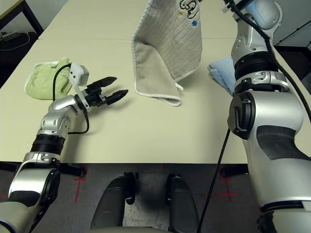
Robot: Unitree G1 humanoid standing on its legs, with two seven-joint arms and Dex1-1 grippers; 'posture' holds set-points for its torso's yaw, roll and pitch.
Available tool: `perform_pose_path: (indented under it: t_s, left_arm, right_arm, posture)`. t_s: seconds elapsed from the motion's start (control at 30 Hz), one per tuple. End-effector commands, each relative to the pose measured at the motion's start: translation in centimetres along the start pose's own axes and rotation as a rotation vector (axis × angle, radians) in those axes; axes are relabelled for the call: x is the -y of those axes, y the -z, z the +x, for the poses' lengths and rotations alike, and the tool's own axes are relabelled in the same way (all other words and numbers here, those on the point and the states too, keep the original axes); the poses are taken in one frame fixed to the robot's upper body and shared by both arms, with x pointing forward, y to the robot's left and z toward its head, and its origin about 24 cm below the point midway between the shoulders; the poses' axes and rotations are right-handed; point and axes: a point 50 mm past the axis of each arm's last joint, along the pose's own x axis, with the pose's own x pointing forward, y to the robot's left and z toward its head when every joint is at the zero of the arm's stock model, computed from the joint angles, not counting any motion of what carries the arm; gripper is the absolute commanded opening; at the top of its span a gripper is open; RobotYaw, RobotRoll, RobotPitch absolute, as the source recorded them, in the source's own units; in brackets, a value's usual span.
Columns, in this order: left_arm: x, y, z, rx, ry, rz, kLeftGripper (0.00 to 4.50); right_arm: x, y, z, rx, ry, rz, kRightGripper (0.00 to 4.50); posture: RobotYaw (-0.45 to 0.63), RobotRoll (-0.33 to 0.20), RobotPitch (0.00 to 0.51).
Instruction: Fold the towel and set it aside.
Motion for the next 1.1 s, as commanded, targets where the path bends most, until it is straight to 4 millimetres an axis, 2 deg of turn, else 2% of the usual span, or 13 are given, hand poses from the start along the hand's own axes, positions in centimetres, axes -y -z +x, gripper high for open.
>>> perform_pose_path:
  t_s: [0.03, 0.3, 0.47, 0.63, 0.87, 1.1]
  left_arm:
    - [-0.1, 0.4, 0.7, -0.016, -0.003, -0.042, 4.5]
    - [-0.4, 0.3, 2.1, -0.017, -0.046, -0.056, 4.5]
    - [-0.2, 0.8, 2.3, -0.048, -0.027, -0.071, 4.5]
    - [0.6, 1.8, 2.9, -0.106, 0.044, -0.157, 4.5]
    - [0.8, 2.2, 3.2, -0.138, 0.038, -0.252, 4.5]
    - [0.3, 2.1, 3.5, -0.145, -0.016, -0.257, 4.5]
  right_arm:
    - [1.2, -1.0, -0.1, 0.031, 0.027, -0.027, 0.06]
    - [1.8, -1.9, 0.3, 0.058, 0.038, -0.043, 0.06]
    - [1.8, -2.2, 0.6, 0.075, 0.034, -0.045, 0.06]
    - [1.9, -2.7, 1.1, 0.098, 0.028, -0.046, 0.06]
    - [1.7, -2.9, 1.4, 0.111, 0.019, -0.045, 0.06]
    - [1.4, -2.8, 1.5, 0.115, 0.012, -0.039, 0.06]
  posture:
    - [0.02, 0.0, 0.159]
    - [0.02, 0.0, 0.171]
    - [0.02, 0.0, 0.172]
    - [0.02, 0.0, 0.174]
    - [0.02, 0.0, 0.177]
    - [0.02, 0.0, 0.18]
